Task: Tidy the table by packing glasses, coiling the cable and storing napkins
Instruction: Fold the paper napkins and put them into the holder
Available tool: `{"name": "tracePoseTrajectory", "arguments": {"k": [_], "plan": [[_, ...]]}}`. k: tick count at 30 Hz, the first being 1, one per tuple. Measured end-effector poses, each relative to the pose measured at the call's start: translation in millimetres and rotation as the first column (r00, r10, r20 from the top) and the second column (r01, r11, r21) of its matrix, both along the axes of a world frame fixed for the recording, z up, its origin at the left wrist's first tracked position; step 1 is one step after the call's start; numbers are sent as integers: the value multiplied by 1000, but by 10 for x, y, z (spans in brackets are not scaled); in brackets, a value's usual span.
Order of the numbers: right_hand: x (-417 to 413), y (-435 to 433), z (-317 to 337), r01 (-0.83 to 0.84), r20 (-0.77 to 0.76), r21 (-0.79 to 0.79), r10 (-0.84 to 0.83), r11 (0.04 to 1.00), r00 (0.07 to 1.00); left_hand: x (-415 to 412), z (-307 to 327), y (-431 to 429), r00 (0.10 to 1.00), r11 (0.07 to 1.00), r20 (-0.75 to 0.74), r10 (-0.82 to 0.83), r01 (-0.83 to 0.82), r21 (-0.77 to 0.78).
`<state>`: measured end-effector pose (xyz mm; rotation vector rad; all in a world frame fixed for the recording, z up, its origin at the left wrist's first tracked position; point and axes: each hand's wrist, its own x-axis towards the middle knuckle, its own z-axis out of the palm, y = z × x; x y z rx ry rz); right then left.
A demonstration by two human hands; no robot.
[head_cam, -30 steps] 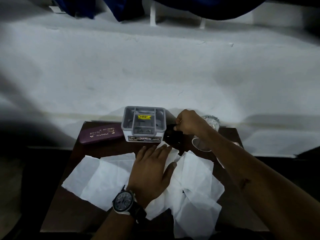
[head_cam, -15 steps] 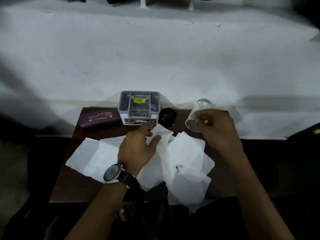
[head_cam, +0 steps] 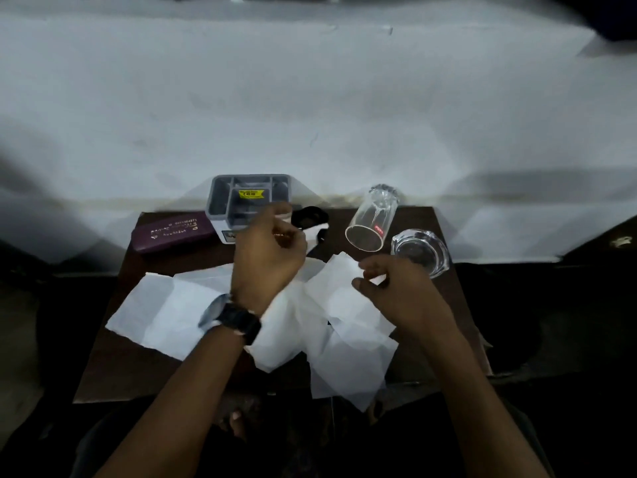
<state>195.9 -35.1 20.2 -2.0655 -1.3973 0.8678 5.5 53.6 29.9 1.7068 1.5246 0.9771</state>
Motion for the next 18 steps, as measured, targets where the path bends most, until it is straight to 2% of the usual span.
{"name": "tracePoseTrajectory", "arguments": {"k": [1,2,3,4,5,7,10,12,13,15,17,18], "plan": [[-6,31,59,33,-86,62,-28,998,996,-50,114,27,970,994,243,10,16,-106],[-20,63,130,55,-232,116,-27,992,972,-117,217,31,872,970,489,20,101,-221],[-65,100,216,53,-415,149,14,987,910,-182,304,18,747,928,663,48,212,-307],[-129,135,283,23,-580,158,74,987,811,-232,364,-3,652,888,755,72,303,-346],[-196,163,316,-22,-681,153,121,988,722,-259,392,-34,604,863,792,86,352,-362],[-322,227,331,-37,-763,101,102,994,638,-272,397,-91,549,852,823,144,355,-386],[-424,285,341,77,-816,64,7,995,578,-286,368,-155,445,812,856,264,377,-446],[-453,306,347,89,-804,69,2,994,595,-346,354,-192,390,760,881,267,477,-441],[-467,322,342,73,-783,76,14,994,622,-379,340,-211,394,728,887,241,531,-434],[-490,358,340,12,-735,89,57,996,676,-432,291,-233,467,660,866,177,597,-456],[-468,407,354,-33,-661,109,97,993,744,-452,256,-208,559,634,815,154,576,-515],[-428,426,364,-32,-606,122,100,992,789,-454,238,-184,593,650,787,169,533,-542]]}}
